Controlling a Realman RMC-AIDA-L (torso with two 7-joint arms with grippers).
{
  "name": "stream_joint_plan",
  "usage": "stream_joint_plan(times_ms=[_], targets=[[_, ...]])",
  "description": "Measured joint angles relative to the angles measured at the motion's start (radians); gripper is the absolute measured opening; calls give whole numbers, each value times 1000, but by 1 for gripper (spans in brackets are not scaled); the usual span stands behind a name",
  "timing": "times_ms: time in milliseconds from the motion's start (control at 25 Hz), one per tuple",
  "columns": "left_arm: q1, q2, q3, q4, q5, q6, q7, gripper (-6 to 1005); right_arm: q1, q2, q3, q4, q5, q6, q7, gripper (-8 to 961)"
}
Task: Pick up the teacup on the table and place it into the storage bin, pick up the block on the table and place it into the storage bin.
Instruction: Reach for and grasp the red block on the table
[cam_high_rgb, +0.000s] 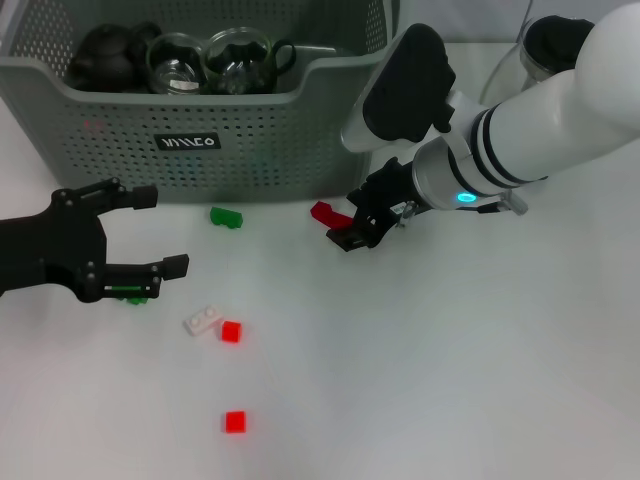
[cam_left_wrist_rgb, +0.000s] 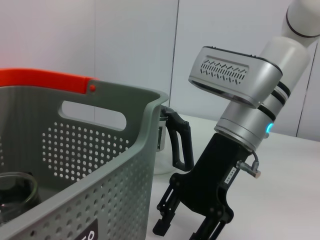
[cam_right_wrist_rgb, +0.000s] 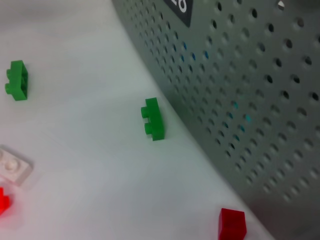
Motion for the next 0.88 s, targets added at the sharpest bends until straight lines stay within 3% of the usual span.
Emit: stream_joint_plan(times_ms=[360, 440, 880], targets=[[-3, 0, 0, -2, 6, -7, 0, 950, 0, 1, -14, 9, 20, 10, 10, 607], [-3, 0, 0, -2, 6, -7, 0, 951, -3, 1, -15, 10, 26, 10, 12, 456], [2, 0, 0, -2, 9, -5, 0, 950, 6, 1, -13, 38, 33, 13, 13, 234]])
